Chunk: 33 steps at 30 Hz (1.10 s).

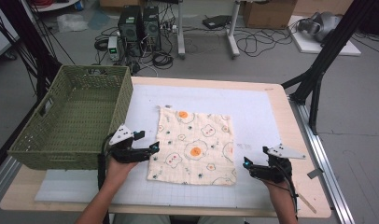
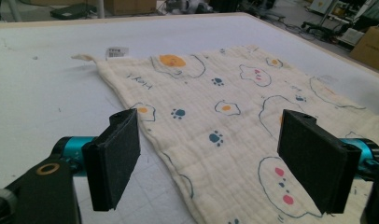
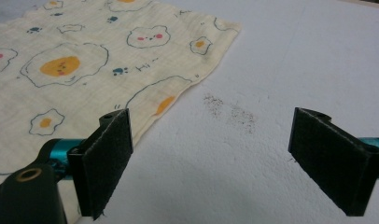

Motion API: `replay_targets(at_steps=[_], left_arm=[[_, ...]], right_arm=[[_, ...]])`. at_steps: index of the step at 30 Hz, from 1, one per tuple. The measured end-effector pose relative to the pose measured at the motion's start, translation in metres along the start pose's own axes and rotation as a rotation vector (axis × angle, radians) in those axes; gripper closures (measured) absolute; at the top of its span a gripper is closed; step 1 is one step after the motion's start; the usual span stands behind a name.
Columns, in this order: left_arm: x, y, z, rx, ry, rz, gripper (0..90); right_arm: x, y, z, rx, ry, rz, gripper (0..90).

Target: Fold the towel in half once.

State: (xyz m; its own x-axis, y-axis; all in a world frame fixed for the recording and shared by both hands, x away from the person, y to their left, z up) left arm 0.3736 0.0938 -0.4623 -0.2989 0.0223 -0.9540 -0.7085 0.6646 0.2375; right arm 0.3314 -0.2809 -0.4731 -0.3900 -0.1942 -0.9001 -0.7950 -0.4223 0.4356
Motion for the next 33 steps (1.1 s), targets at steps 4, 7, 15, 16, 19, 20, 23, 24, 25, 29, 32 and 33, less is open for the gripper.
replay_targets(at_steps=[4, 7, 15, 16, 19, 20, 23, 24, 25, 29, 32, 33], left_arm=[[0.0, 0.001, 0.001, -0.006, -0.007, 0.003, 21.5], [-0.001, 0.0, 0.003, -0.021, 0.008, 0.003, 21.6], [-0.009, -0.008, 0.004, -0.032, 0.021, 0.015, 20.4], [-0.011, -0.01, 0.005, -0.034, 0.02, 0.016, 20.4], [-0.016, -0.022, 0.009, -0.035, 0.045, 0.023, 20.4], [-0.018, -0.025, 0.009, -0.035, 0.052, 0.025, 20.5], [-0.032, -0.04, 0.008, -0.022, 0.058, 0.022, 20.6], [-0.036, -0.044, 0.009, -0.026, 0.047, 0.019, 20.7], [-0.04, -0.049, 0.012, -0.035, 0.037, 0.019, 21.2], [-0.052, -0.069, 0.022, -0.046, 0.048, 0.033, 21.8], [-0.056, -0.083, 0.033, -0.083, 0.029, 0.052, 22.6], [-0.057, -0.089, 0.037, -0.102, 0.022, 0.055, 22.8]], right_arm=[[0.002, -0.002, 0.001, -0.003, -0.002, 0.006, 13.1], [0.001, -0.003, 0.001, -0.011, 0.006, 0.008, 13.1], [0.003, -0.004, -0.002, -0.013, 0.004, 0.009, 13.1], [0.003, -0.004, -0.002, -0.012, -0.001, 0.01, 13.1], [0.002, -0.005, -0.004, -0.014, -0.012, 0.002, 13.1], [0.002, -0.005, -0.003, -0.015, -0.016, 0.0, 13.1], [0.002, -0.006, -0.001, -0.023, -0.012, 0.005, 13.1], [0.002, -0.007, -0.001, -0.025, -0.01, 0.002, 13.1], [0.002, -0.008, 0.0, -0.027, -0.014, 0.006, 13.1], [0.001, -0.009, 0.002, -0.037, -0.009, 0.005, 13.1], [0.001, -0.009, 0.002, -0.039, -0.014, 0.006, 13.1], [0.002, -0.01, 0.001, -0.039, -0.013, 0.004, 13.1]])
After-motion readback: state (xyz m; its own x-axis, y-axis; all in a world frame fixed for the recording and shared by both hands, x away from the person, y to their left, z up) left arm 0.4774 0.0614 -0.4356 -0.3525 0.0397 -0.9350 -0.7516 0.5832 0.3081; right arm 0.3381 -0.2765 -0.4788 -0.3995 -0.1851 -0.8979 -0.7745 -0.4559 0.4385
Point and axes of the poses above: each handheld gripper's, and its own axes: y roughly backward along the jaws, x roughly out of its underside, z roughly to its left, the point moved 9 cm from there along -y, roughly forward along the jaws, and after that the axes turned 6 degrees about -z, right-handed, at the moved point
